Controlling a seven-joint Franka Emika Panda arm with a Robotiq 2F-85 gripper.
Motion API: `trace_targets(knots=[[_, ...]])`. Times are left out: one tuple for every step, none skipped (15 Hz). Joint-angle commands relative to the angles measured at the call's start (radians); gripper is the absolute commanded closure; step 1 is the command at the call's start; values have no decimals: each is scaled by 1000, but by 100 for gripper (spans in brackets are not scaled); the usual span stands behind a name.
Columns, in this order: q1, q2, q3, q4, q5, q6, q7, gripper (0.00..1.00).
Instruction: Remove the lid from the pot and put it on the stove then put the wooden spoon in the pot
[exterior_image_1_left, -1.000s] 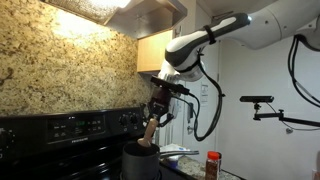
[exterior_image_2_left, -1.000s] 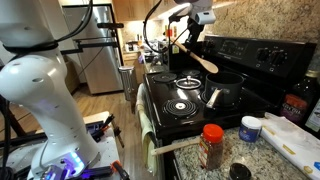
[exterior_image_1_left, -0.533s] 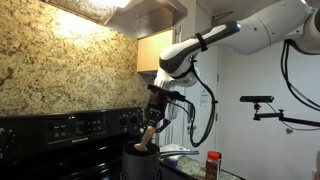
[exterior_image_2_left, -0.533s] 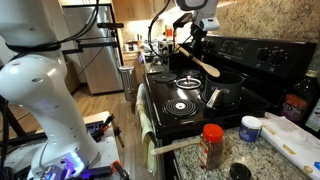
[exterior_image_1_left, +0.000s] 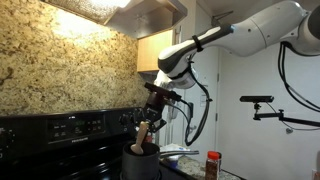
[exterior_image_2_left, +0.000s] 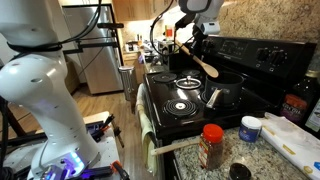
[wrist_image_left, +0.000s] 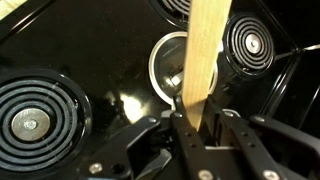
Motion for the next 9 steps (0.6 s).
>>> trace_targets(knots=[[-8, 12, 4, 14, 44, 26, 5, 90], [-5, 12, 4, 10, 43, 50, 14, 90], [-6, 14, 4, 11, 42, 63, -3, 90], [-5, 6, 4, 2, 16, 37, 4, 75], [-5, 7, 4, 2, 16, 49, 4, 75], [-5, 8, 4, 2, 16, 53, 4, 75], [-5, 8, 4, 2, 16, 53, 4, 75], [-5, 8, 4, 2, 16, 54, 4, 75], [-5, 8, 4, 2, 16, 54, 4, 89]])
